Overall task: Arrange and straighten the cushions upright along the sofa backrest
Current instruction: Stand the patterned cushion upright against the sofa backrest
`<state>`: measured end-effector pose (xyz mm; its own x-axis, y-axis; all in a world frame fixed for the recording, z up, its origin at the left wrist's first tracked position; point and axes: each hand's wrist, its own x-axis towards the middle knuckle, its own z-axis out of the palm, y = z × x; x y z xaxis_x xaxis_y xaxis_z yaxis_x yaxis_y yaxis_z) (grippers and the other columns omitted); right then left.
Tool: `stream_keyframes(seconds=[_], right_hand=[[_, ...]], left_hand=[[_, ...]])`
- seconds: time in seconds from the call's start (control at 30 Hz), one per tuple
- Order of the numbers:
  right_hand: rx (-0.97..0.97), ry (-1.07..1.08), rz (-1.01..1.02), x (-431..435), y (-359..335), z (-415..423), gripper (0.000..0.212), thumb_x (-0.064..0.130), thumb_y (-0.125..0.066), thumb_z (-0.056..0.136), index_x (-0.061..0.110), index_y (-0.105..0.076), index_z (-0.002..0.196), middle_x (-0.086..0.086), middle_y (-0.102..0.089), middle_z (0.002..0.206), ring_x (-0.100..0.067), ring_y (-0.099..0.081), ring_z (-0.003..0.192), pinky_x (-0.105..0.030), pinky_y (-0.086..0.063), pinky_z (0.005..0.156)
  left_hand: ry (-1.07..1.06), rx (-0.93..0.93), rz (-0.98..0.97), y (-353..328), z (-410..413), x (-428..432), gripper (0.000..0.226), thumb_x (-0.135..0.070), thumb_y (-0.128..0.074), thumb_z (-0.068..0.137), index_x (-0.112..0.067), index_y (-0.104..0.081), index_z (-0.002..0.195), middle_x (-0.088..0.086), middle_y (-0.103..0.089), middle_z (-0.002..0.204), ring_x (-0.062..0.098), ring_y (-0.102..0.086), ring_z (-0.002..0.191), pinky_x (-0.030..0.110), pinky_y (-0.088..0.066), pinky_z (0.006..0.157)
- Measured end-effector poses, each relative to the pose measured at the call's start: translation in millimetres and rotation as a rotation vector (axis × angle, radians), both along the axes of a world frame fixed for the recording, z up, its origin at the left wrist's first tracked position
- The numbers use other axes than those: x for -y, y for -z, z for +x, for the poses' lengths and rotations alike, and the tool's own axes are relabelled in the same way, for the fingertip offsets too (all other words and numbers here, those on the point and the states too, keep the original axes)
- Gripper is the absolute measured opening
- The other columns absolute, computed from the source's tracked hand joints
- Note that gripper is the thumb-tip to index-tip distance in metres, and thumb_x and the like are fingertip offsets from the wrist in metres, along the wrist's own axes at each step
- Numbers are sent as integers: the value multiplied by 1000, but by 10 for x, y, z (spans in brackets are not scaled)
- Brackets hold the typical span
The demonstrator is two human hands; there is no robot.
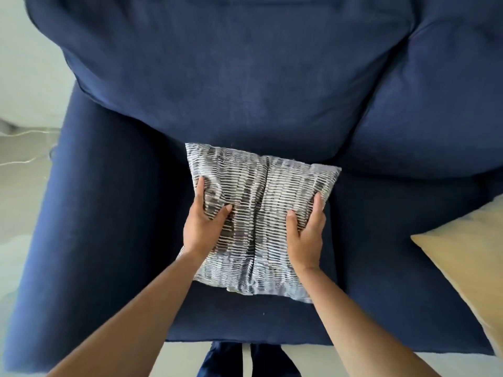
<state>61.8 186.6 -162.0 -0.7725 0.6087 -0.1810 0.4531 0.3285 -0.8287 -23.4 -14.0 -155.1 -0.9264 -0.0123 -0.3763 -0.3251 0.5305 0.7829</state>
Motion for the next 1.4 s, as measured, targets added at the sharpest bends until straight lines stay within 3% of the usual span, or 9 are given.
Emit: stream_keyframes(seconds=[0.1,0.17,0.37,0.5,0.77,0.97,1.13,1.27,1.4], right_hand=[[-138,-121,92,-116,-215,-360,71,50,-47,97,39,-8,155,15,-23,149,25,-18,132,4,-23,93],[-180,-164,128,-200,-313,-643,73,50,-48,96,43,-5,155,9,-23,159,3,-21,145,-5,-24,100],[-66,-217,146,-455,-165,-1044,83,53,-49,93,45,8,153,0,-21,163,-12,-39,133,-26,-41,95],[76,-151,6,-614,-36,-1072,86,58,-51,92,42,7,154,-1,-32,158,-25,-54,127,-43,-49,93],[-49,13,12,-815,-419,-1822,78,56,-46,96,29,-7,158,-5,-22,163,-23,-38,141,-40,-38,106],[41,21,14,-787,-517,-2003,65,35,-57,97,23,-29,155,-8,-48,148,-27,-47,134,-38,-40,105],[-222,114,110,-827,-637,-1954,41,27,-57,97,26,-54,137,-2,-60,130,-19,-55,121,-30,-44,96],[-161,105,99,-861,-584,-1837,42,30,-57,96,25,-52,137,-3,-59,130,-18,-54,121,-32,-46,94],[-77,75,96,-869,-545,-1734,58,37,-57,96,19,-38,148,-4,-48,146,-23,-42,137,-37,-40,104]], left_hand=[[-120,-167,38,-168,-105,43,93,-54,-72,86,-64,-7,151,-61,-20,131,-27,-25,127,13,-31,93],[-149,-239,26,-238,-259,39,94,-55,-70,87,-61,-3,153,-57,-20,134,-39,-21,116,10,-29,87],[-73,-142,-101,-78,-607,132,98,-59,-64,90,-59,12,152,5,-39,152,7,-53,94,35,-47,74],[-158,-102,-4,1,-851,293,100,-65,-63,87,-55,12,153,6,-31,161,25,-45,139,37,-40,95],[-187,-216,11,-328,-1657,302,88,-56,-60,95,-49,2,158,6,-33,162,24,-42,142,31,-34,98],[-295,-209,87,-497,-1772,77,65,-30,-62,99,-52,-31,152,-15,-56,142,-11,-59,75,10,-45,65],[-346,-435,97,-705,-1796,36,46,-27,-64,98,-53,-56,135,-37,-56,121,-25,-49,110,12,-44,94],[-313,-384,88,-685,-1786,47,44,-30,-63,99,-51,-56,136,-20,-59,133,-3,-56,119,19,-45,96],[-280,-338,6,-591,-1664,48,48,-35,-57,101,-48,-46,146,-13,-49,137,2,-52,112,8,-34,81]])
